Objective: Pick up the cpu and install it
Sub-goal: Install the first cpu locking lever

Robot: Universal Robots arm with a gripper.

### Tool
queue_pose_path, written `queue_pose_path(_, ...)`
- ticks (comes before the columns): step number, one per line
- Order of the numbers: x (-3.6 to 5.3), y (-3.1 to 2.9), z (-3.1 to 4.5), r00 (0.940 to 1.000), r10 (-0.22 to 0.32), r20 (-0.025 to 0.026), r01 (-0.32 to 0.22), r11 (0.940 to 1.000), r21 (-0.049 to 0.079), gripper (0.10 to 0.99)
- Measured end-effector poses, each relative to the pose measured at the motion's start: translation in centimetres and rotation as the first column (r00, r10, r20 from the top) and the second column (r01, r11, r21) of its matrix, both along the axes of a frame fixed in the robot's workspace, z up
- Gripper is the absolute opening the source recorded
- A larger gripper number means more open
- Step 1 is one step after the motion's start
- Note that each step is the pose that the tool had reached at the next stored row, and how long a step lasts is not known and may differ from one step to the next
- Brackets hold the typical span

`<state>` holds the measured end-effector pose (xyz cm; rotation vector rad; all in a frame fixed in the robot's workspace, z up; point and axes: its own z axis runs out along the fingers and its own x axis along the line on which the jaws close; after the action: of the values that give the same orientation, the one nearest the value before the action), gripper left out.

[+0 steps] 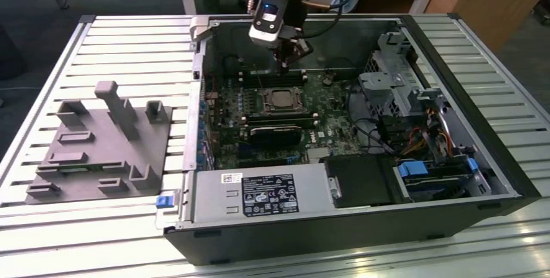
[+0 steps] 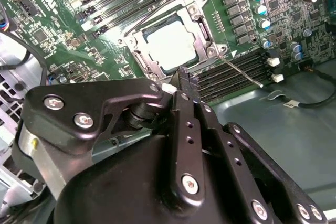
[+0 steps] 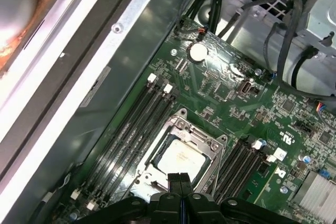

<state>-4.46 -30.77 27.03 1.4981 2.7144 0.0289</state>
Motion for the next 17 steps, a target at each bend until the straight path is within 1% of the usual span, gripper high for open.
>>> queue_pose_path(8,0.00,0.00,0.00,0.9984,0.057,0.0000,-0.057,0.9984,0.000,0.106)
queue_pose_path(17,0.00,0.00,0.00,0.9925,0.122,0.0000,-0.122,0.9925,0.000,0.106)
